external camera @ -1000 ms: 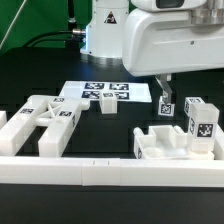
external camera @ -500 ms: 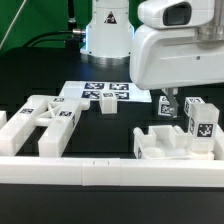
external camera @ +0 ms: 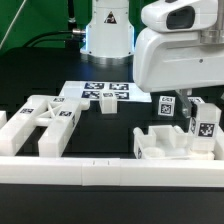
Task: Assemble chair
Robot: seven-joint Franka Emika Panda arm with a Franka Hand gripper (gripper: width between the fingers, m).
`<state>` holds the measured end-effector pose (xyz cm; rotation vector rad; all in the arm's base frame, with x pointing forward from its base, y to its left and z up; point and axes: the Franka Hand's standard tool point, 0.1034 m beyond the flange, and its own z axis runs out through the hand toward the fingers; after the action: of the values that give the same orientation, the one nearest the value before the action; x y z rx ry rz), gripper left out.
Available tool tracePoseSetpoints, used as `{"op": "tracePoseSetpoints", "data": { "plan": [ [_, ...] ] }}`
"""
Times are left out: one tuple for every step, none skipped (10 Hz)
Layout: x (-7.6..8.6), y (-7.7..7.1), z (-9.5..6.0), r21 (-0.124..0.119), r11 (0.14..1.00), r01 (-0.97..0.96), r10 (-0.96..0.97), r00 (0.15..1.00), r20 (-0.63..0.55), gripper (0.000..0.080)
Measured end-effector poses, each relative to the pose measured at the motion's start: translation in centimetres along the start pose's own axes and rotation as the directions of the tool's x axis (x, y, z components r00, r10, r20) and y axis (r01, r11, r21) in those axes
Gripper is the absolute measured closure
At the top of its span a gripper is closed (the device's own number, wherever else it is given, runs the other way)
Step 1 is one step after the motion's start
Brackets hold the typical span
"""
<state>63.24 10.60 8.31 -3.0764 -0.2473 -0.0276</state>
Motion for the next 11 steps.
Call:
{"op": "tracePoseSetpoints", "data": {
  "plan": [
    [0.00,0.00,0.00,0.000,1.000,-0.001,0.001,1.000,0.000,0.0514],
    [0.00,0.00,0.00,0.000,1.000,-0.020,0.020,1.000,0.000,0.0514],
    [0.00,0.00,0.00,0.000,1.000,-0.020,0.020,1.000,0.000,0.0514],
    [-0.04,-0.16,0.02,0.005,0.993,-0.118,0.118,0.993,0.000,0.0514],
    [-0.11,-0.23,0.07,0.021,0.969,-0.246,0.246,0.969,-0.005,0.0514],
    [-0.12,-0.26,0.10,0.048,0.923,-0.381,0.382,0.924,-0.012,0.0514],
    [-0.24,-0.45,0.13,0.053,0.872,-0.487,0.488,0.873,-0.010,0.0514],
    [-0.19,-0.55,0.14,0.059,0.829,-0.556,0.557,0.830,-0.011,0.0514],
    [-0.16,-0.55,0.14,0.060,0.820,-0.570,0.571,0.821,-0.010,0.0512],
    [-0.16,-0.64,0.15,0.063,0.775,-0.628,0.630,0.777,-0.004,0.0512],
    [-0.16,-0.69,0.16,0.065,0.744,-0.665,0.666,0.746,0.000,0.0512]
  ]
}}
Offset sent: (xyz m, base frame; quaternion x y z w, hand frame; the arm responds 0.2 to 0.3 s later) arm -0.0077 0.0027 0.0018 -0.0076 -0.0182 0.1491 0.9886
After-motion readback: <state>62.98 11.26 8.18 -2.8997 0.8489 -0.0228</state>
